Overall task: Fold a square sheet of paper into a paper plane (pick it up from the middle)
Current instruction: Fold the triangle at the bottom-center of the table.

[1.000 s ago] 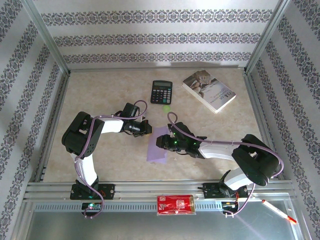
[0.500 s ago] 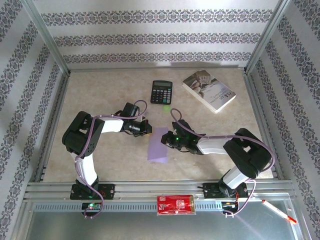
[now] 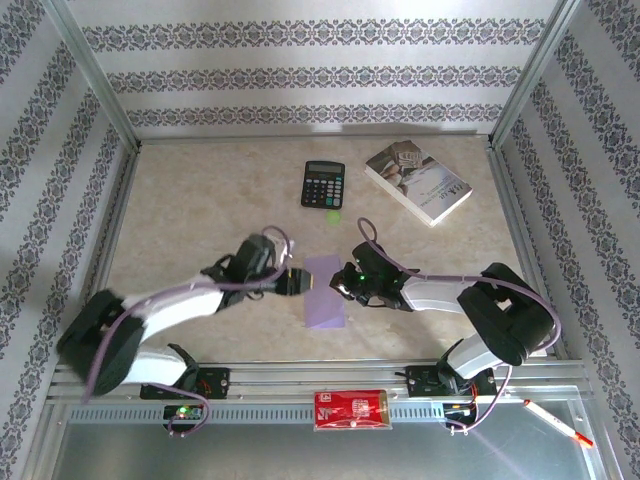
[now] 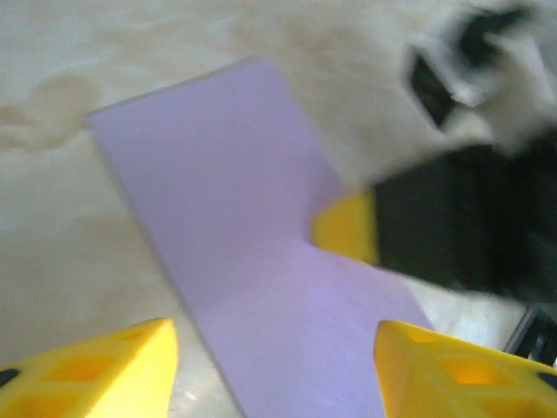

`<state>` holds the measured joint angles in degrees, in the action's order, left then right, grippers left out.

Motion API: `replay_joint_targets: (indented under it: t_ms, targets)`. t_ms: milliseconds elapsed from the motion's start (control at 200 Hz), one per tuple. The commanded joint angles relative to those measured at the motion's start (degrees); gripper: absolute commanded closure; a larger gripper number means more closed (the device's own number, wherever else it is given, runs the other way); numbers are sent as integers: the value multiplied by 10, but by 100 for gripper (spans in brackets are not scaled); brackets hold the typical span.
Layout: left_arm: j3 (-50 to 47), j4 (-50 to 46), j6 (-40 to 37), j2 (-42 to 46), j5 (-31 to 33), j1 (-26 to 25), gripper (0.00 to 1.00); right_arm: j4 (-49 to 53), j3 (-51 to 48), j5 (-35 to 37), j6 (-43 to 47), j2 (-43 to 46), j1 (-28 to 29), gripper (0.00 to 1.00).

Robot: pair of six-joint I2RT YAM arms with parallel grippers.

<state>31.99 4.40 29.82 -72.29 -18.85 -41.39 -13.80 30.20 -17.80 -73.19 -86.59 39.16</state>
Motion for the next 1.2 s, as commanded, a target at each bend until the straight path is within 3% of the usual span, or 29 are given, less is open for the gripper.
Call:
replay_joint_targets:
  t_ms: [0,145,305,505,779,1004,1099,1194]
  targets:
    - [-45,-4,-87,64,180,-109,35,32,-8,-16,-36,9,-15,98]
    - [-36,-16,-164,42,264,-244,29,33,7,-42,-54,-5,-23,98]
    - [28,-29,-220,-79,319,-290,28,33,11,-39,-61,-9,-23,98]
    - [73,0,-249,-153,355,-294,35,24,-1,-39,-65,-13,-21,98]
    - [102,-10,-261,-166,308,-295,66,15,-1,-36,-64,-28,-20,98]
    - [111,-21,-238,-170,308,-287,94,17,-3,-29,-59,-23,-22,96]
    - [106,-22,-218,-161,278,-266,99,18,-4,-29,-50,-16,-23,92]
    - [90,-12,-186,-140,214,-229,100,23,-13,-28,-35,5,-30,80]
